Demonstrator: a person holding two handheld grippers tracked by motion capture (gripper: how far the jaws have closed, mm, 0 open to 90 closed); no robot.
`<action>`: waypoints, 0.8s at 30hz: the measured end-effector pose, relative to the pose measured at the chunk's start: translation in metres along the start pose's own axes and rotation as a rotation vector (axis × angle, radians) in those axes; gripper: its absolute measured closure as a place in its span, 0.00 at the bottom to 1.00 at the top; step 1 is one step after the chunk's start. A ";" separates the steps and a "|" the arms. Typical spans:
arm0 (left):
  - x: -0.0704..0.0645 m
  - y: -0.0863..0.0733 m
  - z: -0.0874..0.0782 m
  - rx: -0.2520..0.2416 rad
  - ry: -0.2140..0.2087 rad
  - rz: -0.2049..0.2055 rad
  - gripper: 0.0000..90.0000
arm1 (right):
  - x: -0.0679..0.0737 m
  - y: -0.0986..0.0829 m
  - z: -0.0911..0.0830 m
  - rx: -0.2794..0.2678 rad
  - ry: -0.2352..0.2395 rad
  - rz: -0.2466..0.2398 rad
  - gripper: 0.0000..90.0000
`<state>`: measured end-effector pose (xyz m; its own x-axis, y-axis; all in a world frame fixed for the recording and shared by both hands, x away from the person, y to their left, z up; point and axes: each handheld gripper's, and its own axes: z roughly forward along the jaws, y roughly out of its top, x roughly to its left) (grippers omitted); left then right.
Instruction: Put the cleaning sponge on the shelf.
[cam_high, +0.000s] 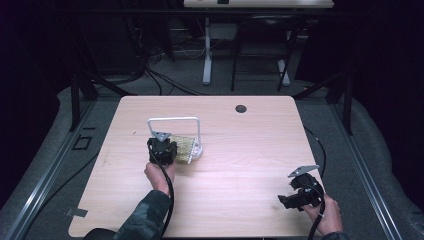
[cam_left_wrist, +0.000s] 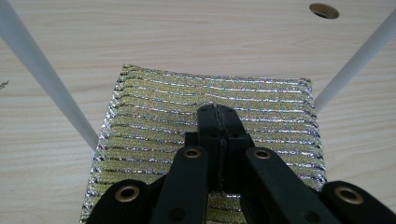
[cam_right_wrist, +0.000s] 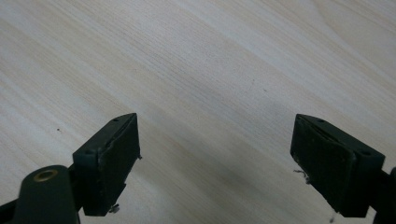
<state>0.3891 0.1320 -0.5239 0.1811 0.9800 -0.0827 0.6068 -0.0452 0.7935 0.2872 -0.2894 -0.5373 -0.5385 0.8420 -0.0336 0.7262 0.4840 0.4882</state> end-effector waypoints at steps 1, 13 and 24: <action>-0.001 0.000 0.004 0.005 0.001 0.000 1.00 | 0.000 0.000 0.000 0.000 0.001 0.000 0.17; -0.010 -0.001 0.024 0.011 0.021 0.040 1.00 | 0.001 0.000 0.001 0.001 0.000 -0.005 0.17; -0.010 -0.003 0.036 0.043 0.024 0.018 1.00 | 0.001 0.000 0.002 0.001 0.002 -0.008 0.17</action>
<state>0.4134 0.1151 -0.5477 0.1742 0.9832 -0.0536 0.6362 -0.0708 0.7683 0.2877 -0.2878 -0.5391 -0.5450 0.8377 -0.0353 0.7226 0.4906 0.4870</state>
